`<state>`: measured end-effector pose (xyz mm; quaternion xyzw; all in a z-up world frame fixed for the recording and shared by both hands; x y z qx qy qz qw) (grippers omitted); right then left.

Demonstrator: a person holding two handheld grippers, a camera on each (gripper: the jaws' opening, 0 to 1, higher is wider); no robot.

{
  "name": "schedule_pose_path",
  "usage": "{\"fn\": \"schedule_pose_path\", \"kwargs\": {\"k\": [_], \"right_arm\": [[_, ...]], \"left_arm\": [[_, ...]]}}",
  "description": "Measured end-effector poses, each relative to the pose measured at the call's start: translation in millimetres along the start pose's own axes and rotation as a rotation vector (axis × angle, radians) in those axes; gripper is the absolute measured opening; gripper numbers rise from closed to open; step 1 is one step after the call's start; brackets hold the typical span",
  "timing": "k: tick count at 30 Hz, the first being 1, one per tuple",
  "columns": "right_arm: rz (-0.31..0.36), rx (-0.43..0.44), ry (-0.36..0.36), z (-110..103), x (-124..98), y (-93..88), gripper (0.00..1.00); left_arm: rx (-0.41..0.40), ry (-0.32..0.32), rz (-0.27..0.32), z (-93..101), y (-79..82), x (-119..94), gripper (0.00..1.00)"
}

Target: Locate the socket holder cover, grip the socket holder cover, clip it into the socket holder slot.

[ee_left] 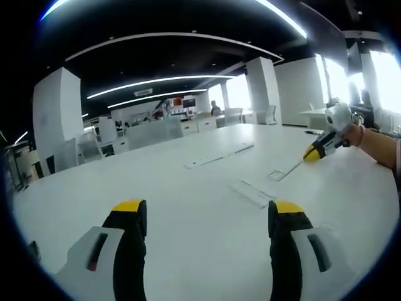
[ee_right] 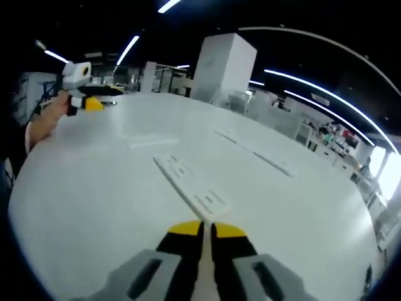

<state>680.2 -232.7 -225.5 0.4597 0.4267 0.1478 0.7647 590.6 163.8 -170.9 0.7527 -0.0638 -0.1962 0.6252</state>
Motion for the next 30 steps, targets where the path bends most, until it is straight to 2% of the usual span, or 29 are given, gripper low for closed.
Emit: {"fn": "schedule_pose_path", "kwargs": {"k": [30], "right_arm": [[0.013,-0.039,-0.016,-3.5,2.5,2.2,0.07]], "left_arm": [[0.0,0.0,-0.002,-0.3,-0.9,0.0,0.78]]}}
Point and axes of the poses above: the point that each gripper's makers call its tool centre point, and the gripper's own axes: x roughly forward along the fingers, z roughly to its right, y roughly out of its top, the point moved 9 cm from there along -x, roughly backward along the fingers, and after that the axes turned 1 degree about -z, right-handed, at the moved point
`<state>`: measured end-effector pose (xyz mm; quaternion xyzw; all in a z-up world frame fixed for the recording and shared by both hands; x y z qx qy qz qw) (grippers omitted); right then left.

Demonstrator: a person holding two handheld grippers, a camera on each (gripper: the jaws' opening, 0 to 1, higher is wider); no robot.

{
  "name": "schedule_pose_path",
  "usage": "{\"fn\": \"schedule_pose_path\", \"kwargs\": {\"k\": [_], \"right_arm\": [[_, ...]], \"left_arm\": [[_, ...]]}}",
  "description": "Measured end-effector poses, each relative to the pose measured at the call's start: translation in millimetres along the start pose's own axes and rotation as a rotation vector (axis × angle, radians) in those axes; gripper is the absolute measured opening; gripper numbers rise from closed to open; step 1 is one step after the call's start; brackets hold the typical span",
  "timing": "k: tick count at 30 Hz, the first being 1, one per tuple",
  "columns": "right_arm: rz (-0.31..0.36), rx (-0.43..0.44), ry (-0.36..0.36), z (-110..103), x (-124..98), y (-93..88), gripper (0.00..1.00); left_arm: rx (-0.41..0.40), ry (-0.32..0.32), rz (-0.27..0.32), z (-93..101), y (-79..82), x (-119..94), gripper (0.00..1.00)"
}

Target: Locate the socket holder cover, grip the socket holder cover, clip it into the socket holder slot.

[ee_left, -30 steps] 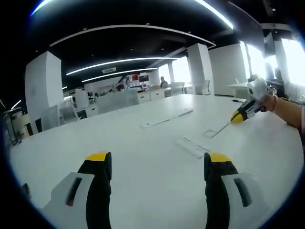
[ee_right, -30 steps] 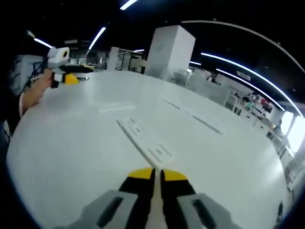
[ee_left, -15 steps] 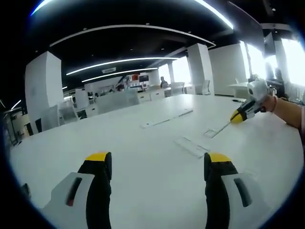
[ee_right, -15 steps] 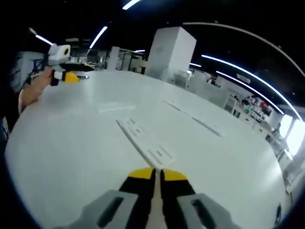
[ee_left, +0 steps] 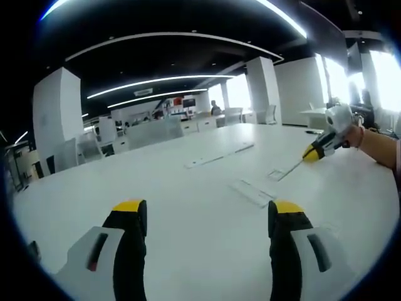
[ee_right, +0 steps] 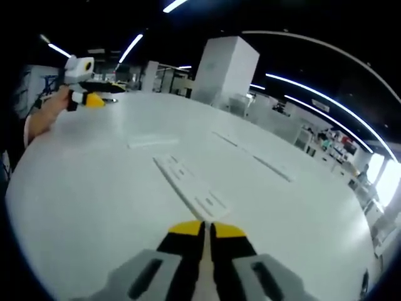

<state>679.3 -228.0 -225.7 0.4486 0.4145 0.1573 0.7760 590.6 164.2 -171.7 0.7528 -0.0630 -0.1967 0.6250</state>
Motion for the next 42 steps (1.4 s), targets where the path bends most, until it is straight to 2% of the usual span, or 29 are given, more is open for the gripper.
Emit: {"fn": "schedule_pose_path", "kwargs": {"k": [23,42], "right_arm": [[0.009,-0.049,-0.005,-3.8,3.3,2.6,0.05],[0.013,-0.049,-0.007,-3.5,4.0,2.6,0.05]], "left_arm": [[0.002,-0.001,-0.003,0.5,-1.3,-1.1,0.78],[0.0,-0.002,-0.009,-1.8,-1.6,0.5,0.78]]}}
Point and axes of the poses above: the point that each gripper's makers call its tool centre point, and the gripper's own axes: x roughly forward along the fingers, z roughly to its right, y roughly out of its top, the point moved 9 cm from there along -x, roughly backward along the fingers, and after that the axes turned 1 degree about -z, right-handed, at the moved point
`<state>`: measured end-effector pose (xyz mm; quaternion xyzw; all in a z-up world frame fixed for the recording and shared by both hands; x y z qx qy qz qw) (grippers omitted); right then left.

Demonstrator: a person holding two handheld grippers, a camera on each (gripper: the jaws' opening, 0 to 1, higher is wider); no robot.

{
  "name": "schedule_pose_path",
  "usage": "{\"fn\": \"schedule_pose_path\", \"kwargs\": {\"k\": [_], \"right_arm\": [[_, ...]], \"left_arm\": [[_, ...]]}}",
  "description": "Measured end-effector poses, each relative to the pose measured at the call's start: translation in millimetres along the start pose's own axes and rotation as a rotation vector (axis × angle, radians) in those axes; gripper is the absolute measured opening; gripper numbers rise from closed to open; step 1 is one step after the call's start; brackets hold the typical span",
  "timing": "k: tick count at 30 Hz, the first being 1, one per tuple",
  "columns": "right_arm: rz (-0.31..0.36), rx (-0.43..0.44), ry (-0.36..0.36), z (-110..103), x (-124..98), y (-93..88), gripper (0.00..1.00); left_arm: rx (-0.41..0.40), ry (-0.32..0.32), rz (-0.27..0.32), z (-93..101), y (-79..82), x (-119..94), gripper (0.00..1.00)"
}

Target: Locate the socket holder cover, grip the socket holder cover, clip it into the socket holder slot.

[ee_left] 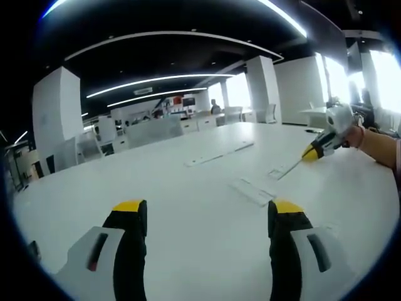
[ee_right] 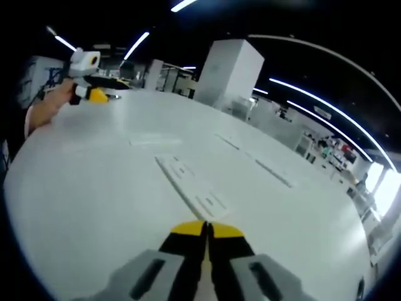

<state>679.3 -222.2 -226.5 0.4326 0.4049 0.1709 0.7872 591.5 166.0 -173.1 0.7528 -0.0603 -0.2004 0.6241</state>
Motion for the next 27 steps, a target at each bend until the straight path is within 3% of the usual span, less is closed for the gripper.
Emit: {"fn": "schedule_pose_path", "kwargs": {"k": [27], "right_arm": [[0.021,0.004,0.005,-1.3,3.0,0.4,0.05]], "left_arm": [[0.002,0.0,0.001,0.5,1.2,0.9,0.78]]}}
Point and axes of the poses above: the point that each gripper's makers call its tool centre point, and the gripper's own axes: x roughly forward along the fingers, z roughly to its right, y roughly out of its top, the point moved 9 cm from there along -x, roughly backward along the fingers, and after that the axes turned 1 degree about -z, right-handed, at the moved point
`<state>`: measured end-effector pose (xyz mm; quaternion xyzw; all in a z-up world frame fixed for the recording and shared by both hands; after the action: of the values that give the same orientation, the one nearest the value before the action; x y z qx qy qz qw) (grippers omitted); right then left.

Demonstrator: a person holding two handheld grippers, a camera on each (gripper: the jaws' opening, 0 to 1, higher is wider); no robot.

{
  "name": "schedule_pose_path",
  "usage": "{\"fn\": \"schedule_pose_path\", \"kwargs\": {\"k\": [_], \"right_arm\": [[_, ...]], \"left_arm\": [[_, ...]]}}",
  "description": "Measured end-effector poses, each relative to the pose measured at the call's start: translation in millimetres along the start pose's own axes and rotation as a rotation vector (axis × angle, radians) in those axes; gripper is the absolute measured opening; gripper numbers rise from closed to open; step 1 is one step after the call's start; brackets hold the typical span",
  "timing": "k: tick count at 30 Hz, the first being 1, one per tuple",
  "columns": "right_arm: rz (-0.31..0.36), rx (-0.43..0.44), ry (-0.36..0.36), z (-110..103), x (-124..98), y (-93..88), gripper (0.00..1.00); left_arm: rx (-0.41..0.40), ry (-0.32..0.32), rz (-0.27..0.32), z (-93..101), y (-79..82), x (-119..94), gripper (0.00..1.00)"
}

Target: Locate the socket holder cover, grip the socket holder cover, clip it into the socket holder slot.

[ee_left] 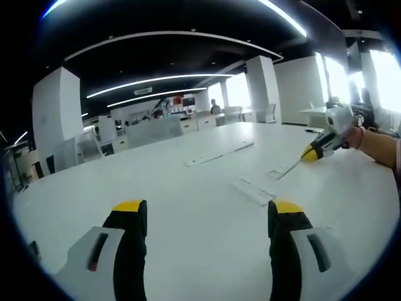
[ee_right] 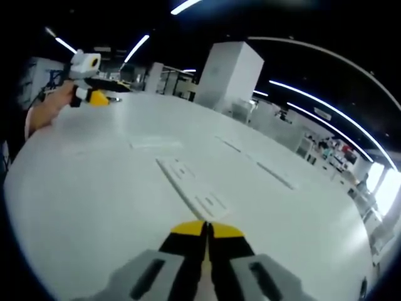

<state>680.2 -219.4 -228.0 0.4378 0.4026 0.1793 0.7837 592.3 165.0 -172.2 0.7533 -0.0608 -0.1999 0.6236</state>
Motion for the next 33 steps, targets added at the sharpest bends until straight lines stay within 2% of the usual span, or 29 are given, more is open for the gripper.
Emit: {"fn": "schedule_pose_path", "kwargs": {"k": [33], "right_arm": [[0.006,0.003,-0.001,-1.3,1.0,0.5,0.05]], "left_arm": [[-0.002,-0.002,0.004,0.5,0.1,-0.4,0.78]]}}
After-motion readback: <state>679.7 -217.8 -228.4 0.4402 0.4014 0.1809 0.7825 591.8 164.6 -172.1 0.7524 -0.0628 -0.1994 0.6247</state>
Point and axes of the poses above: the point that each gripper's makers call its tool centre point, and the gripper's own axes: x roughly forward along the fingers, z roughly to its right, y roughly out of its top, the point moved 9 cm from there along -x, roughly backward along the fingers, and after that the axes turned 1 degree about -z, right-handed, at the moved point
